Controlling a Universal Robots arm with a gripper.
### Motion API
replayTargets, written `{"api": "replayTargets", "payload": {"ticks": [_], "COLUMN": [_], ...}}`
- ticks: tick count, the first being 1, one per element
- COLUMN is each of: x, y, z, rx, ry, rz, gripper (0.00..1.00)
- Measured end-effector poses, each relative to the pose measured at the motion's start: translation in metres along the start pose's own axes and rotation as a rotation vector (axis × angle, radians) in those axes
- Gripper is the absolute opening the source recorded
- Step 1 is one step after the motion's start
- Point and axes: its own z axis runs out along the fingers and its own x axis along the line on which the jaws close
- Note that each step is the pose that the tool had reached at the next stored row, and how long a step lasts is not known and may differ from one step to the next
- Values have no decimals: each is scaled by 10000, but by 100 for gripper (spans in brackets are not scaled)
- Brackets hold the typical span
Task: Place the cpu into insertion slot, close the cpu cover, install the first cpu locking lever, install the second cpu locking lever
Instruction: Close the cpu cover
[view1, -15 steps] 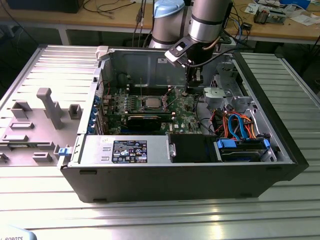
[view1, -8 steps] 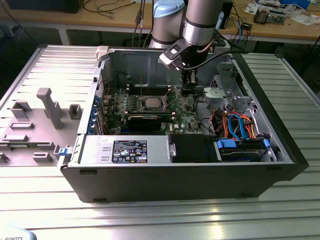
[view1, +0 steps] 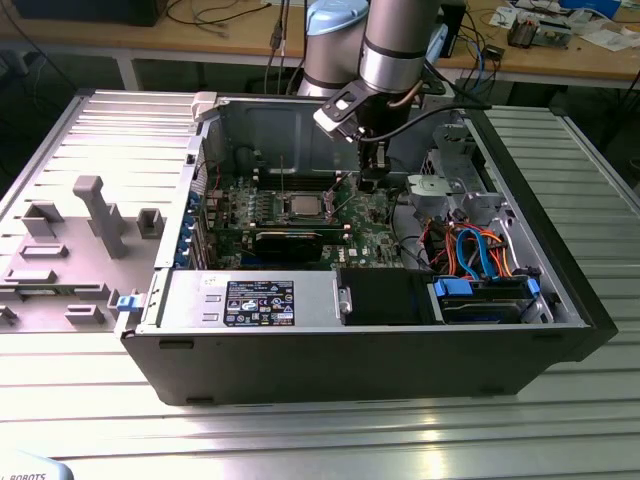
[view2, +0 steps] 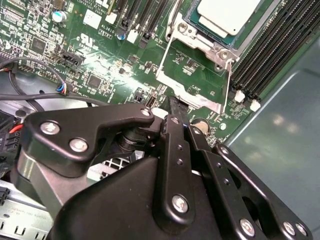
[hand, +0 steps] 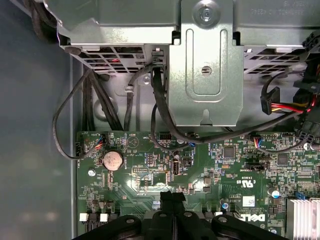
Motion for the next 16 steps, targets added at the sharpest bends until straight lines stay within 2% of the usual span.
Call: {"api": "replayTargets", "payload": {"ticks": [16], "x": [0], "y": [-33], "z": [1], "rx": [0], "ry": [-2], "rz": [-3], "gripper": [11]}}
